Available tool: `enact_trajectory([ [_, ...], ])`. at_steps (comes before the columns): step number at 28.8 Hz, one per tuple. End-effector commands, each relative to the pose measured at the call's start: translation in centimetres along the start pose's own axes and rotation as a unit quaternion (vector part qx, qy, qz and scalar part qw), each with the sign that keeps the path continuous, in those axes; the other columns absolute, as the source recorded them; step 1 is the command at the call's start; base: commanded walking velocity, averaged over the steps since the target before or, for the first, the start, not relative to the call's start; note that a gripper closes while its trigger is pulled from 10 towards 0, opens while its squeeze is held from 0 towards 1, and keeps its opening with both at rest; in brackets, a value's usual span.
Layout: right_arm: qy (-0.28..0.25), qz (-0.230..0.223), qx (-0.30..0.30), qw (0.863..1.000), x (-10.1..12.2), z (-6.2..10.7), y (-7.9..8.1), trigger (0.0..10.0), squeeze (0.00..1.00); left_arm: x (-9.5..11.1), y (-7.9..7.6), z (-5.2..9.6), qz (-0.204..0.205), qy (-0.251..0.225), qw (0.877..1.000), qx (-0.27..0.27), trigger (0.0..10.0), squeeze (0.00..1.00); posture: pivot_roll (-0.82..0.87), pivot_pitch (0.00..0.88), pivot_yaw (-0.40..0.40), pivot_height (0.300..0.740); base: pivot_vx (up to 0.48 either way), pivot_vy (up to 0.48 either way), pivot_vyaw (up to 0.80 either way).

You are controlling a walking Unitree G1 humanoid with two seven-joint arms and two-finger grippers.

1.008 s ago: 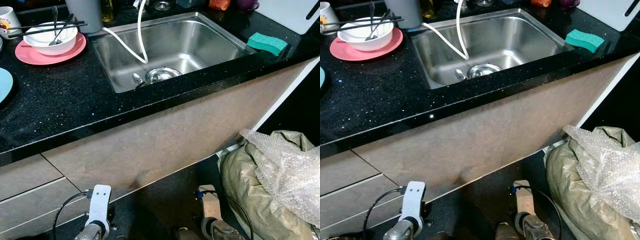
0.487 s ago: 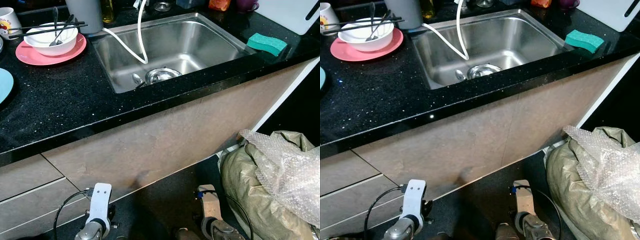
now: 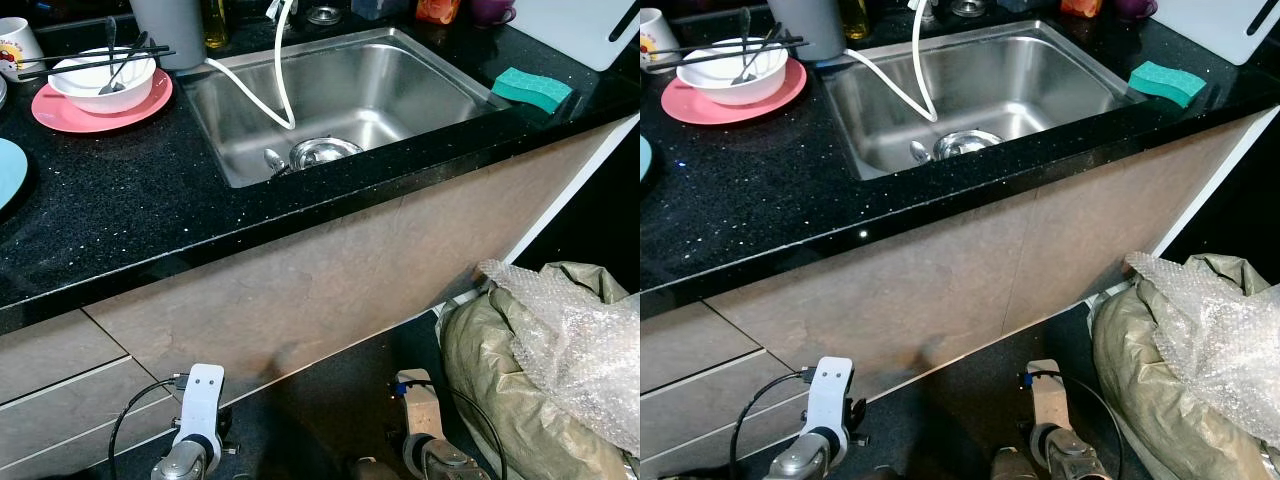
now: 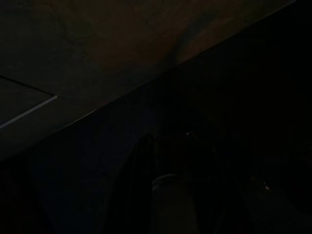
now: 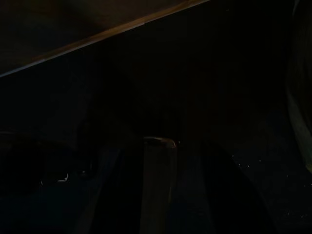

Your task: Kitchen organization

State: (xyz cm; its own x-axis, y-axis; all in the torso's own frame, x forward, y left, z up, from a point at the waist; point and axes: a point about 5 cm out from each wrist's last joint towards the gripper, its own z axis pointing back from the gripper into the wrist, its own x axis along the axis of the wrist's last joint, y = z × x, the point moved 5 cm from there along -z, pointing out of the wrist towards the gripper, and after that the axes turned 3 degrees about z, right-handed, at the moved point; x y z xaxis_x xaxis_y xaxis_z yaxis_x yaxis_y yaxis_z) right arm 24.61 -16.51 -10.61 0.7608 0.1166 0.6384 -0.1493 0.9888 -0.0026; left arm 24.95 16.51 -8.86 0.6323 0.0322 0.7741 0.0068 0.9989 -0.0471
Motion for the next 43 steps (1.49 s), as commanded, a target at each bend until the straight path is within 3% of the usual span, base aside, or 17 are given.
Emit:
enact_trajectory([
  [1, 0.012, -0.006, -0.002, 1.0, -1.01, 0.15, -0.05, 10.0, 0.0, -0.79, 0.02, 0.16, 0.006, 0.012, 1.0, 0.002, 10.0, 0.0, 0.0, 0.139, -0.001, 0.74, 0.0, 0.0, 0.0],
  [17, -0.003, -0.059, 0.012, 0.998, -0.77, 0.2, 0.08, 10.0, 0.0, -0.89, 0.13, 0.23, 0.003, 0.011, 1.0, 0.001, 10.0, 0.0, 0.0, 0.123, -0.003, 0.74, 0.0, 0.0, 0.0],
  [43, 0.003, -0.04, 0.006, 0.999, -1.2, 0.27, -0.06, 10.0, 0.0, -1.1, -0.14, 0.3, 0.001, 0.012, 1.0, -0.003, 10.0, 0.0, 0.0, 0.117, -0.004, 0.74, 0.0, 0.0, 0.0],
])
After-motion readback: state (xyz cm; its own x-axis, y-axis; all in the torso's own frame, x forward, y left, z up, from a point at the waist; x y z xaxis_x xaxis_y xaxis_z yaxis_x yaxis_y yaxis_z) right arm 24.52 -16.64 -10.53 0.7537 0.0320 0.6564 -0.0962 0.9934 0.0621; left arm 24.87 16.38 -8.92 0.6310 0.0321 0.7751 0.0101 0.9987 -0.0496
